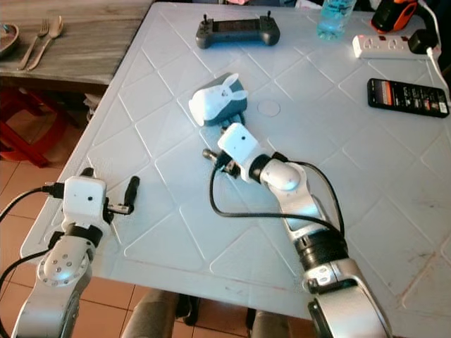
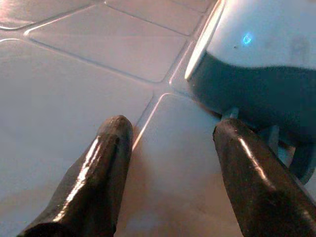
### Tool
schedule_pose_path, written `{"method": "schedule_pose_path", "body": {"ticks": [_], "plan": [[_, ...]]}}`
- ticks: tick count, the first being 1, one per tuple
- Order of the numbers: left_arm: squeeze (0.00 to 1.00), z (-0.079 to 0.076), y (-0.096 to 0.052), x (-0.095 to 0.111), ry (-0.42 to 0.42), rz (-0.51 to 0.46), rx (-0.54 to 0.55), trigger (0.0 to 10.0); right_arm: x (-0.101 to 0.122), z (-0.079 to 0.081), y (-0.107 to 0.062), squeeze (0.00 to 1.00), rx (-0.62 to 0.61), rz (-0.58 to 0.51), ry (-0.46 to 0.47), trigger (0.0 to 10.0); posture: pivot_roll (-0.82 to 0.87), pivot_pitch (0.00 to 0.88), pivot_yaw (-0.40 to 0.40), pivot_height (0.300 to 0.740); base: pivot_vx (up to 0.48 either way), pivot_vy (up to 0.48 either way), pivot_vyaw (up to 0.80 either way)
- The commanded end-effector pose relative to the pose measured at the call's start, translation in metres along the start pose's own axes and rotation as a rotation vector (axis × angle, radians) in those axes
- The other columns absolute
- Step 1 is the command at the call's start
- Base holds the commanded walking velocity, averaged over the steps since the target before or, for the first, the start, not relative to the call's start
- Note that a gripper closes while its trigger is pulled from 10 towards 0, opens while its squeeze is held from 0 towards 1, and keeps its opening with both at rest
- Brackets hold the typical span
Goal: Setting the table
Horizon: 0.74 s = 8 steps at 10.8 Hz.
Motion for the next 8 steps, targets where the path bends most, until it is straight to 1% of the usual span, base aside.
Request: {"method": "schedule_pose_path", "body": {"ticks": [1,3,5,6,7,8], "plan": [[0.00,0.003,-0.002,-0.002,0.004,0.012,0.006,10.0,0.001,0.000,0.004,0.14,0.002,0.005,-0.012,10.0,0.14,0.237,0.079,0.740,0.000,0.000,0.00],[0.00,0.003,-0.003,-0.003,0.005,0.014,0.008,10.0,0.013,-0.004,0.008,0.13,-0.016,-0.019,-0.043,10.0,0.14,0.240,0.078,0.740,0.000,0.000,0.00],[0.00,0.003,-0.004,-0.004,0.005,0.018,0.007,10.0,0.013,-0.006,0.007,0.14,-0.046,-0.009,-0.015,10.0,0.14,0.242,0.080,0.740,0.000,0.000,0.00],[0.00,0.003,-0.003,-0.003,0.005,0.017,0.003,10.0,0.005,-0.007,0.007,0.13,-0.061,0.017,0.034,10.0,0.14,0.245,0.083,0.740,0.000,0.000,0.00],[0.00,0.003,-0.003,-0.003,0.007,0.017,0.002,10.0,0.001,-0.005,0.008,0.13,-0.051,0.031,0.050,10.0,0.14,0.245,0.084,0.740,0.000,0.000,0.00],[0.00,0.003,-0.003,-0.004,0.008,0.018,0.001,10.0,-0.006,-0.004,0.010,0.07,-0.048,0.056,0.105,10.0,0.14,0.246,0.083,0.740,0.000,0.000,0.00]]}}
Point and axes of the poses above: a point about 5 cm out from each wrist's last joint towards the gripper, its own y axis pointing out of the wrist towards the gripper, its own x axis along the axis of the wrist's last joint, z = x × y, the point moved 5 cm from there along y, pointing out of the wrist towards the gripper, and after that the axes turned 4 degrees about y, right-handed, at the moved point
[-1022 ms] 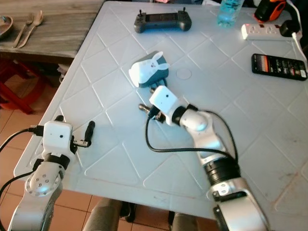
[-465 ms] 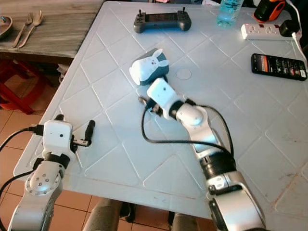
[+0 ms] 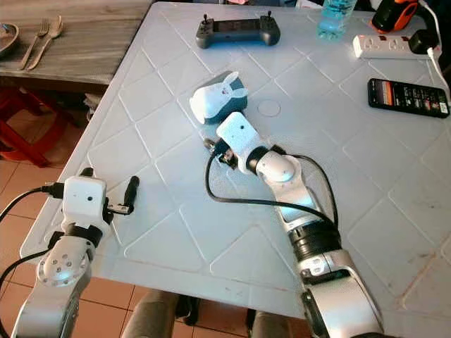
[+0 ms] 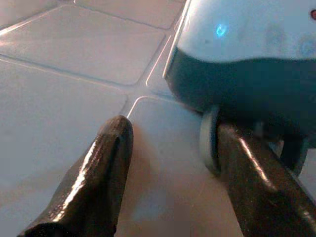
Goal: Setting the table
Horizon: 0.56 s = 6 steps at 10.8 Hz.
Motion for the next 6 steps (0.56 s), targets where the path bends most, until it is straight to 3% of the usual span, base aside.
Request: {"method": "schedule_pose_path", "body": {"ticks": [1,3,4,6], "plan": [[0.00,0.002,-0.003,-0.003,0.006,0.017,0.000,10.0,-0.012,0.002,0.002,0.00,0.008,0.053,0.040,9.9,0.15,0.246,0.081,0.740,0.000,0.000,0.00],[0.00,0.002,-0.004,-0.005,0.006,0.025,-0.001,10.0,-0.022,-0.012,0.006,0.00,-0.002,0.130,0.088,10.0,0.15,0.250,0.079,0.740,0.000,0.000,0.00],[0.00,0.001,-0.005,-0.006,0.008,0.030,-0.007,10.0,-0.027,-0.017,0.005,0.00,0.025,0.166,0.058,0.0,0.14,0.251,0.073,0.740,0.000,0.000,0.00],[0.00,0.003,-0.002,-0.007,0.009,0.031,-0.006,10.0,-0.038,-0.028,0.000,0.00,0.072,0.255,-0.072,0.0,0.14,0.246,0.070,0.740,0.000,0.000,0.00]]}}
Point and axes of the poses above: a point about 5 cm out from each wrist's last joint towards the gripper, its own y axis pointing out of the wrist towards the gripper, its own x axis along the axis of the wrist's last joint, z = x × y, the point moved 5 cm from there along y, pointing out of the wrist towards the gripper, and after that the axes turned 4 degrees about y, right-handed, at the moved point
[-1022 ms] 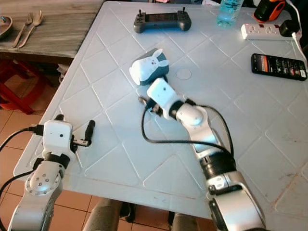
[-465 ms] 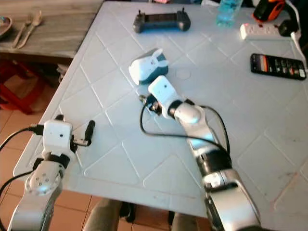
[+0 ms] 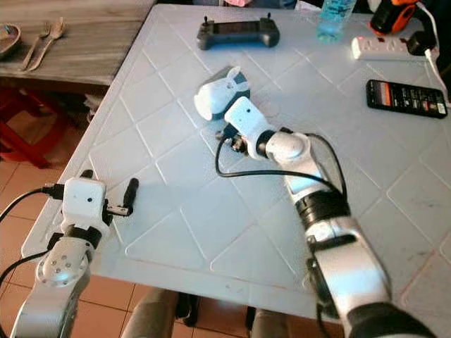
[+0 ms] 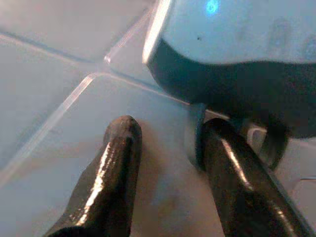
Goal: Setting the table
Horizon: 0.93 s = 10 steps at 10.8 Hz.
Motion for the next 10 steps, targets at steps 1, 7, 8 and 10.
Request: {"method": "schedule_pose_path", "body": {"ticks": [1,7,8,10], "plan": [[0.00,0.002,-0.002,-0.006,0.003,0.023,-0.002,10.0,-0.035,0.000,-0.004,0.00,0.011,0.139,0.002,0.0,0.13,0.245,0.069,0.740,0.000,0.000,0.00],[0.00,-0.001,0.000,-0.004,-0.005,0.019,0.004,10.0,-0.047,-0.006,-0.008,0.00,0.050,0.188,-0.319,0.0,0.13,0.229,0.060,0.740,0.000,0.000,0.00],[0.00,-0.003,0.003,-0.003,-0.010,0.014,0.002,10.0,-0.045,-0.011,-0.010,0.00,0.036,0.192,-0.419,0.0,0.12,0.220,0.056,0.740,0.000,0.000,0.00],[0.00,-0.005,0.007,-0.002,-0.019,0.007,0.005,10.0,-0.040,-0.016,-0.009,0.00,0.042,0.223,-0.660,0.0,0.11,0.208,0.052,0.740,0.000,0.000,0.00]]}}
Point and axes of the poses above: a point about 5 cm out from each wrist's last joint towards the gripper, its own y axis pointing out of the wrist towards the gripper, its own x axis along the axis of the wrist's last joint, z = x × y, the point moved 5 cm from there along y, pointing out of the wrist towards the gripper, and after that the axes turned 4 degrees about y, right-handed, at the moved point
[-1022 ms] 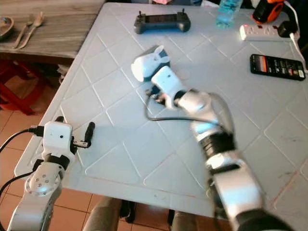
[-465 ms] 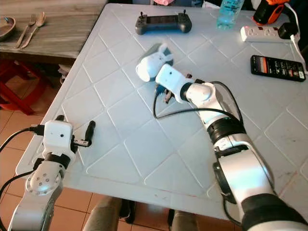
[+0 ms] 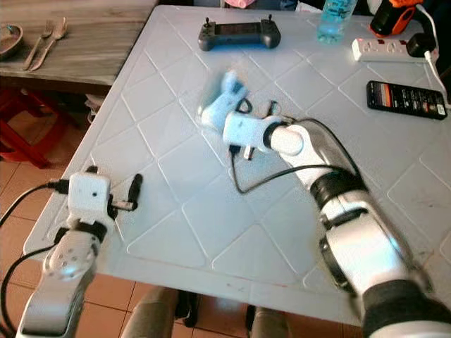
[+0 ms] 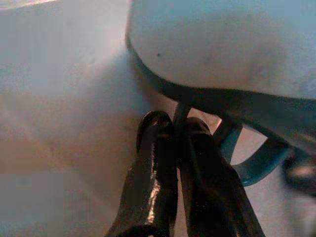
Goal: Setting the table
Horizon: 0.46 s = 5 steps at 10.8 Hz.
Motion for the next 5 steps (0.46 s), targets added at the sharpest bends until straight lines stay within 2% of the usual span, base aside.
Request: {"method": "schedule_pose_path", "body": {"ticks": [1,2,3,4,5], "plan": [[0.00,-0.001,0.000,-0.005,-0.002,0.016,0.006,10.0,-0.022,0.018,-0.002,0.00,0.071,0.097,-0.074,0.0,0.09,0.194,0.050,0.740,0.000,0.000,0.00],[0.00,-0.004,0.006,-0.004,-0.010,0.005,0.006,10.0,-0.015,0.015,0.003,0.00,0.086,0.099,-0.162,0.0,0.07,0.179,0.043,0.740,0.000,0.000,0.00],[0.00,0.003,0.012,-0.001,0.007,-0.009,0.058,10.0,-0.006,0.009,0.007,0.00,0.092,0.098,-0.240,0.0,0.06,0.161,0.030,0.740,0.000,0.000,0.00],[0.00,0.017,0.017,-0.001,0.012,-0.016,0.126,10.0,0.003,0.006,0.011,0.00,0.104,0.092,-0.319,0.0,0.05,0.152,0.021,0.740,0.000,0.000,0.00],[0.00,0.024,0.020,-0.002,0.015,-0.017,0.163,10.0,0.007,0.006,0.014,0.00,0.113,0.086,-0.368,0.0,0.04,0.147,0.013,0.740,0.000,0.000,0.00]]}}
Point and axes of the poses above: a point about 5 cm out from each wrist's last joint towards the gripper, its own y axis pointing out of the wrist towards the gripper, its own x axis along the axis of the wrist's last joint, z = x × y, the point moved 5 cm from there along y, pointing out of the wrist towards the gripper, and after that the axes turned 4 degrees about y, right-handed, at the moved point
